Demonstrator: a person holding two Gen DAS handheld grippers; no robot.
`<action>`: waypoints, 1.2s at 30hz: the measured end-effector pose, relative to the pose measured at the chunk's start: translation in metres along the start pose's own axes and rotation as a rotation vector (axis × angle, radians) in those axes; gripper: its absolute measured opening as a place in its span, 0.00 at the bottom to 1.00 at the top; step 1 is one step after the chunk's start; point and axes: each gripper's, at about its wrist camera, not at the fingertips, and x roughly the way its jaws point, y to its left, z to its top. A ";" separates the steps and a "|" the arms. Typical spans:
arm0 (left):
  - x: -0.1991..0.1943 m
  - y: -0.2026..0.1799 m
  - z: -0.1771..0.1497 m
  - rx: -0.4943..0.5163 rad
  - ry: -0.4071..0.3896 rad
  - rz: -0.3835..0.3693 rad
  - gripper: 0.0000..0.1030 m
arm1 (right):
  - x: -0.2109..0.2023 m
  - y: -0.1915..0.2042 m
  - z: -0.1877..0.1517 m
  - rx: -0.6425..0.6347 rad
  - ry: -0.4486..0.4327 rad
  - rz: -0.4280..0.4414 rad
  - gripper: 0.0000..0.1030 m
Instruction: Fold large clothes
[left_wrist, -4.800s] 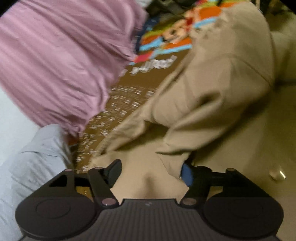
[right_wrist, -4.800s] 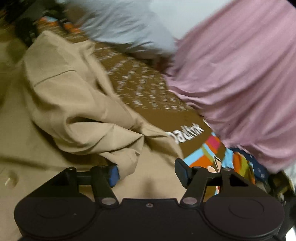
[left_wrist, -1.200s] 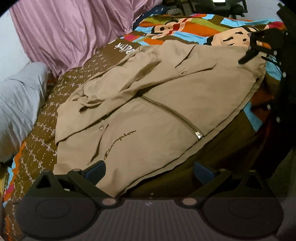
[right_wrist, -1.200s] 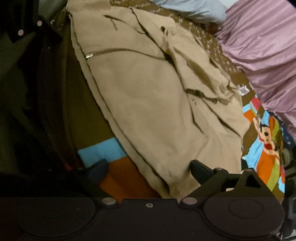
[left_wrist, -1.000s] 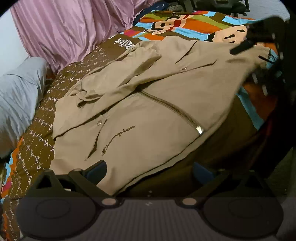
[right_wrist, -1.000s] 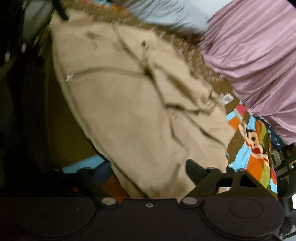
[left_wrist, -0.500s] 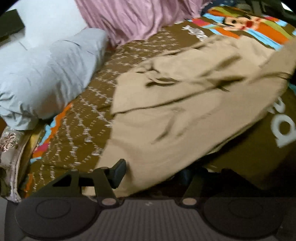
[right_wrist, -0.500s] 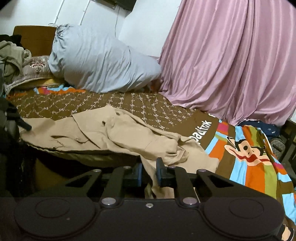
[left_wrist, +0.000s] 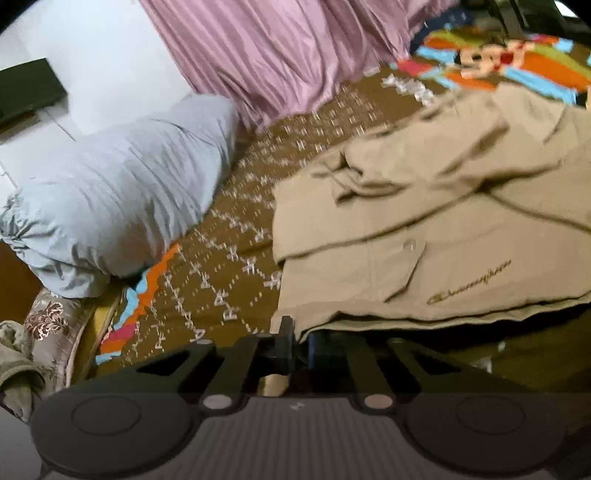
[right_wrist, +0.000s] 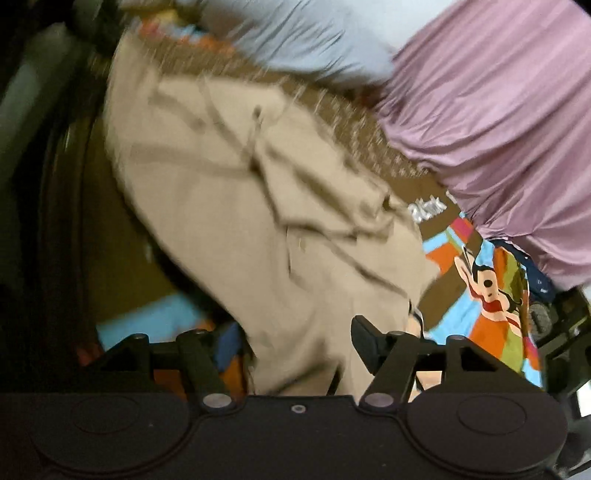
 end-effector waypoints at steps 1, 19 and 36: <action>-0.003 0.001 0.001 -0.014 -0.014 0.008 0.07 | -0.002 -0.006 -0.002 0.036 -0.009 0.022 0.43; -0.055 0.021 0.017 -0.132 -0.111 -0.011 0.06 | -0.074 -0.046 -0.006 0.148 -0.079 0.041 0.51; -0.064 0.030 0.021 -0.186 -0.132 -0.010 0.06 | -0.003 -0.002 -0.018 -0.026 0.031 -0.039 0.04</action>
